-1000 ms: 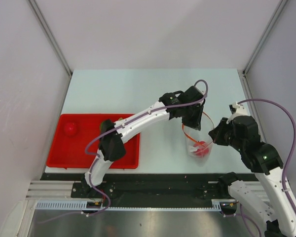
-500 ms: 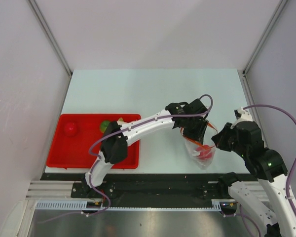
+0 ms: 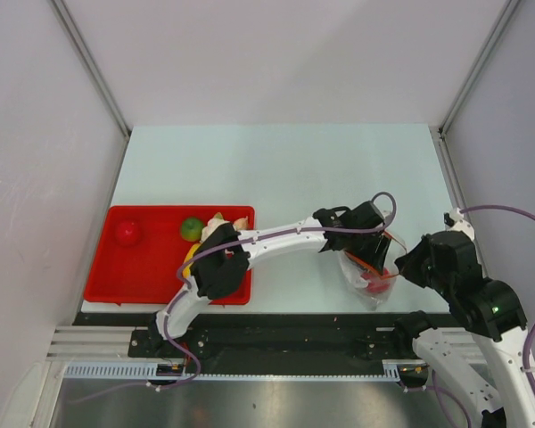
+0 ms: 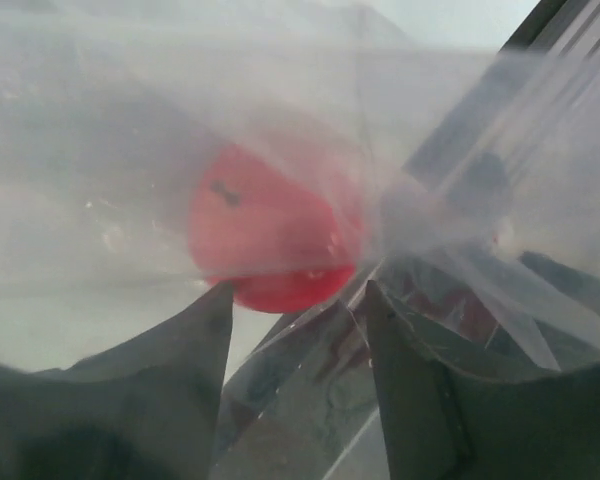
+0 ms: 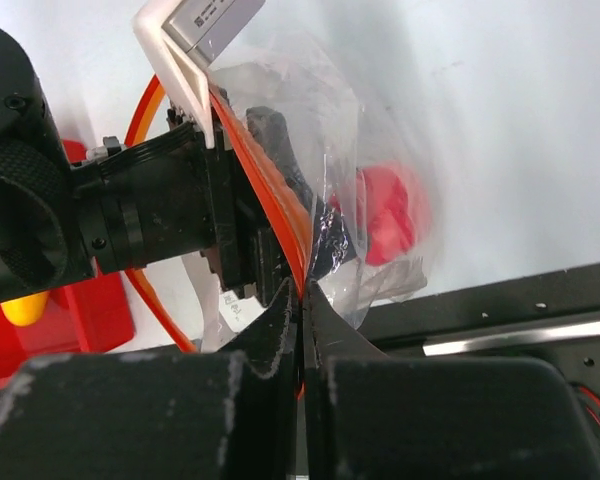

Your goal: Open the zip-top bag and remove the fake food

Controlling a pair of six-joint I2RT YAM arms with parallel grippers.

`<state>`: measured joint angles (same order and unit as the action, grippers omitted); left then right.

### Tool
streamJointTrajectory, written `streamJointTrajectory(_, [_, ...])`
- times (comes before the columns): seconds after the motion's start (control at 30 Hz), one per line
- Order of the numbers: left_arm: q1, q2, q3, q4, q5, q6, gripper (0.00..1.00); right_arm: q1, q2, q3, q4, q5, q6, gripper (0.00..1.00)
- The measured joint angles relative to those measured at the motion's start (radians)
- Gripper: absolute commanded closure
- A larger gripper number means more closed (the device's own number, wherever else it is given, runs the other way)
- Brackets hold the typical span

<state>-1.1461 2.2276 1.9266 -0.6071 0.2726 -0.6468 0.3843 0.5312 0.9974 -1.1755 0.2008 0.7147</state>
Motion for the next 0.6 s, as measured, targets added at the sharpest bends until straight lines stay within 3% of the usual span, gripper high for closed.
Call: streamJointTrajectory(0.6, [-0.043, 0.106, 0.021, 0.119, 0.002, -0.061, 0.17, 0.0, -0.02, 0.0, -0.063, 0.013, 0.025, 1.0])
